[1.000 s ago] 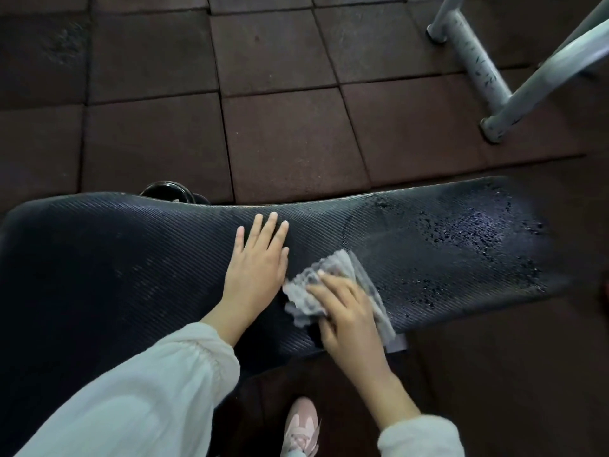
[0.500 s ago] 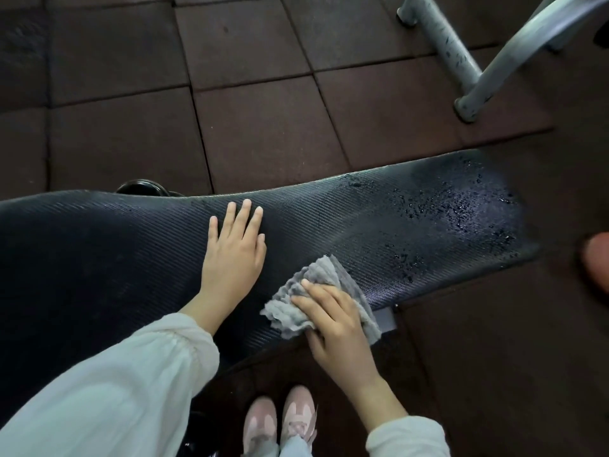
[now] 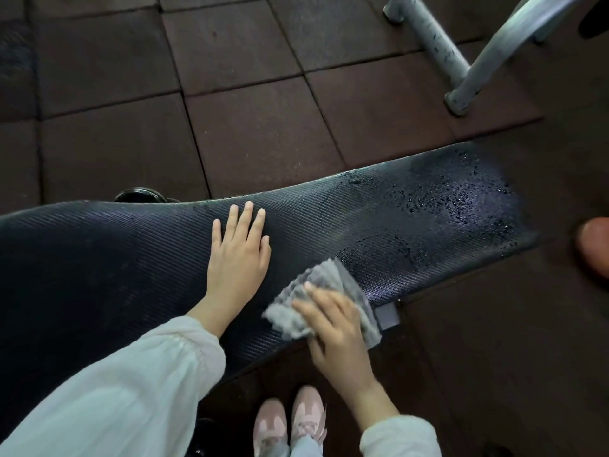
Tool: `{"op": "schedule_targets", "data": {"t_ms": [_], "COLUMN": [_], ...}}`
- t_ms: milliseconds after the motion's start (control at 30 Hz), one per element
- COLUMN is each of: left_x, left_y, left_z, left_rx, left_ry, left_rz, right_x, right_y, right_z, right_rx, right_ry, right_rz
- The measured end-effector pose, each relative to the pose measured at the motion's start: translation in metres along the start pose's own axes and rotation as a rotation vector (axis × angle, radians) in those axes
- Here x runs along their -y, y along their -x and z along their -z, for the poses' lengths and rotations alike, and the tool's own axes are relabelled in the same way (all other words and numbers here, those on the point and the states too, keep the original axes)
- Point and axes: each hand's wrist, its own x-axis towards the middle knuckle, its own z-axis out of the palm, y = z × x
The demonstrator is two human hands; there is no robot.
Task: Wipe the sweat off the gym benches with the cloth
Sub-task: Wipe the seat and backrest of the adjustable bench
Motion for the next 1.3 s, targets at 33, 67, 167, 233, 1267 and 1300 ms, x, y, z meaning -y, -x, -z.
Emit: {"op": "schedule_targets", "data": {"t_ms": [33, 67, 167, 233, 1267, 1300], "left_x": [0.0, 0.001, 0.001, 0.0, -0.049, -0.05], "left_y": [0.0, 0.0, 0.0, 0.0, -0.059, -0.06], "left_z": [-0.001, -0.001, -0.001, 0.0, -0.005, -0.005], "left_rx": [-0.004, -0.004, -0.012, -0.018, -0.011, -0.006], "left_ry": [-0.003, 0.001, 0.037, 0.071, 0.142, 0.139], "left_rz": [-0.006, -0.009, 0.003, 0.022, -0.011, -0.006], "right_x": [-0.003, -0.011, -0.042, -0.058, -0.126, -0.132], "right_y": [0.013, 0.021, 0.014, -0.015, -0.14, -0.147], "right_z": [0.001, 0.004, 0.024, 0.038, 0.068, 0.068], "right_rx": [0.008, -0.007, -0.159, -0.249, -0.037, -0.051], "right_ry": [-0.004, -0.011, 0.025, 0.084, 0.097, 0.114], "right_rz": [0.016, -0.002, -0.196, -0.332, -0.226, -0.287]}}
